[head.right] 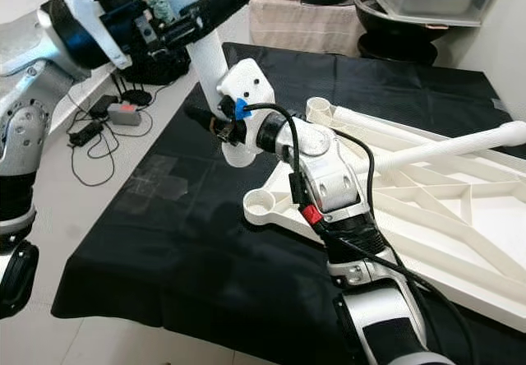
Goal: Building children table
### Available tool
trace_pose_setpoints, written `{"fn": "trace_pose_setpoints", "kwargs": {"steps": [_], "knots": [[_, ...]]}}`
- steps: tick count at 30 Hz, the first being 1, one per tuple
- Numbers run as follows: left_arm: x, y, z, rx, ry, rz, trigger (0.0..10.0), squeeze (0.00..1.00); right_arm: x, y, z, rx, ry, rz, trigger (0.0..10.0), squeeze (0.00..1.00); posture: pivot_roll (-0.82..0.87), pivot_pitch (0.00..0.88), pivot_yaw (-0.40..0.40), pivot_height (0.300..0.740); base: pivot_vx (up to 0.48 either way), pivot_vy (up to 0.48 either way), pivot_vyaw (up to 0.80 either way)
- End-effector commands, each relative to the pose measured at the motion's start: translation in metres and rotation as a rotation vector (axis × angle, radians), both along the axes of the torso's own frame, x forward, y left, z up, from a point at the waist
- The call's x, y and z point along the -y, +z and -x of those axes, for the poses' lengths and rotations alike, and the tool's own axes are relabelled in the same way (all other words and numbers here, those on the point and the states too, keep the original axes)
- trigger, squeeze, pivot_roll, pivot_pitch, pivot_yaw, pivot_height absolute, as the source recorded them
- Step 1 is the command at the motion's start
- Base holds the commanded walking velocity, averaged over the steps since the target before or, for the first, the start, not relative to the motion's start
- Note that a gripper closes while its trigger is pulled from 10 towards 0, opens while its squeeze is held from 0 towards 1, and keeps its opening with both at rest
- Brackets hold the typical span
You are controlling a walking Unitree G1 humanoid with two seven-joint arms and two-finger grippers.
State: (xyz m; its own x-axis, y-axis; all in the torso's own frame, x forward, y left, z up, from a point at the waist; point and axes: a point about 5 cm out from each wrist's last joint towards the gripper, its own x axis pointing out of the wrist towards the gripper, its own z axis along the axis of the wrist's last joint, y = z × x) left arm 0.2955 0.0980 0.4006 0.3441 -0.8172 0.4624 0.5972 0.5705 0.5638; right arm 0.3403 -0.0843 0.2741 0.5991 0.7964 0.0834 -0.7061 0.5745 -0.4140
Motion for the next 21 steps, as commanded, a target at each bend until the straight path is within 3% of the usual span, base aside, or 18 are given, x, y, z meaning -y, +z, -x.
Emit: {"fn": "trace_pose_setpoints", "kwargs": {"steps": [1, 9, 10, 12, 14, 18, 21], "knots": [[-0.012, 0.003, -0.011, -0.007, 0.102, 0.017, 0.0, 0.0, -0.013, 0.004, 0.011, 0.054, 0.077, 0.018, 10.0, 0.0, -0.02, 0.0, 0.005, 0.74, 0.0, 0.0, 0.0], [-0.01, 0.003, -0.01, -0.049, 0.021, 0.01, 0.0, 0.0, -0.005, 0.003, 0.009, 0.061, 0.059, 0.048, 10.0, 0.0, -0.01, 0.0, 0.002, 0.74, 0.0, 0.0, 0.0], [-0.009, 0.002, -0.006, -0.062, -0.023, -0.007, 0.0, 0.0, -0.003, 0.004, 0.01, 0.046, 0.095, 0.047, 10.0, 1.0, -0.01, 0.0, 0.002, 0.74, 0.0, 0.0, 0.0], [-0.008, 0.002, -0.004, -0.071, -0.053, -0.019, 0.0, 0.0, -0.002, 0.004, 0.011, 0.035, 0.122, 0.046, 10.0, 1.0, -0.01, 0.0, 0.002, 0.74, 0.0, 0.0, 0.0], [-0.005, -0.004, 0.004, -0.097, -0.152, -0.087, 0.0, 0.0, 0.001, 0.008, 0.016, 0.013, 0.217, 0.02, 10.0, 1.0, -0.01, 0.0, -0.001, 0.74, 0.0, 0.0, 0.0], [-0.003, -0.009, 0.008, -0.116, -0.215, -0.148, 0.0, 0.0, 0.002, 0.007, 0.021, -0.018, 0.315, 0.02, 10.0, 1.0, -0.01, 0.0, -0.002, 0.74, 0.0, 0.0, 0.0], [-0.001, -0.013, 0.009, -0.13, -0.265, -0.194, 0.0, 0.0, -0.006, 0.005, 0.031, -0.067, 0.461, -0.01, 10.0, 1.0, -0.01, 0.0, -0.002, 0.74, 0.0, 0.0, 0.0]]}}
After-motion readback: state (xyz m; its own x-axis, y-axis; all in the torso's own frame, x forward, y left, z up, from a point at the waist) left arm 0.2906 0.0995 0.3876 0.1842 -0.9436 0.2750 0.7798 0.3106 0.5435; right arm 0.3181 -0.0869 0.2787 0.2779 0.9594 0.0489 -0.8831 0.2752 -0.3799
